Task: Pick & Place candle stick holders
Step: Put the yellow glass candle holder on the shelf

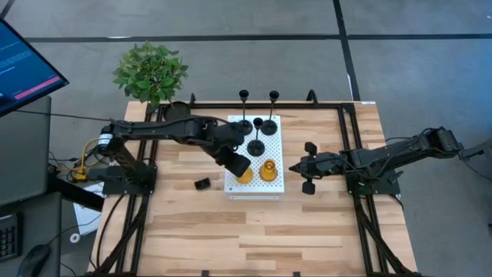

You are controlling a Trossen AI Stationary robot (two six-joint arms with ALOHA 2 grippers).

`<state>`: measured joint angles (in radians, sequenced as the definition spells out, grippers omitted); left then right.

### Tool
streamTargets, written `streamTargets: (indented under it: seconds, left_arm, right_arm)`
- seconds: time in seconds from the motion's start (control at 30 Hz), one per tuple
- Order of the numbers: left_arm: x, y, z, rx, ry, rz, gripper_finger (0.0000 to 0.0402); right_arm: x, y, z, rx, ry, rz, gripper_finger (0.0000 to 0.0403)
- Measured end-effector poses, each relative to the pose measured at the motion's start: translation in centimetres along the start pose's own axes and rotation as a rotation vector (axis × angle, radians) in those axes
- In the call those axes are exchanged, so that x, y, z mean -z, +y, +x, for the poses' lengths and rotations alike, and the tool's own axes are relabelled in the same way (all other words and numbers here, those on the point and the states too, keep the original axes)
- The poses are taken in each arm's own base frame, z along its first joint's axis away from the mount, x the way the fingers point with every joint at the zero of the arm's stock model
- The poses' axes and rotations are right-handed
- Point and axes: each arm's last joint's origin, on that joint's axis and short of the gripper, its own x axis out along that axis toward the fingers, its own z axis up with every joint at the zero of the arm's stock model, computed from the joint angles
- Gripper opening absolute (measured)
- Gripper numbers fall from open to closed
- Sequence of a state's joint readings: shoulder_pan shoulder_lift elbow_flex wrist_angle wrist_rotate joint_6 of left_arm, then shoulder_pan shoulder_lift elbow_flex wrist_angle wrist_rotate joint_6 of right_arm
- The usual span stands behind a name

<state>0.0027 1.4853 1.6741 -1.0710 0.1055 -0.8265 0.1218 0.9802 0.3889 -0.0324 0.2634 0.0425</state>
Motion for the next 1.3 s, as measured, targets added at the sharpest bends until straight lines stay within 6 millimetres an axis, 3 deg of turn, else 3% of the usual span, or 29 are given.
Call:
streamTargets:
  seconds: [0.47, 1.3]
  left_arm:
    - [-0.3, 0.0, 1.1, -0.044, -0.017, -0.002, 0.0030]
    - [-0.7, 0.2, 0.9, -0.040, -0.045, -0.006, 0.0079]
  right_arm:
    - [0.1, 0.0, 0.0, 0.001, 0.015, -0.004, 0.0000]
    - [0.2, 0.0, 0.0, 0.001, 0.019, -0.005, 0.0000]
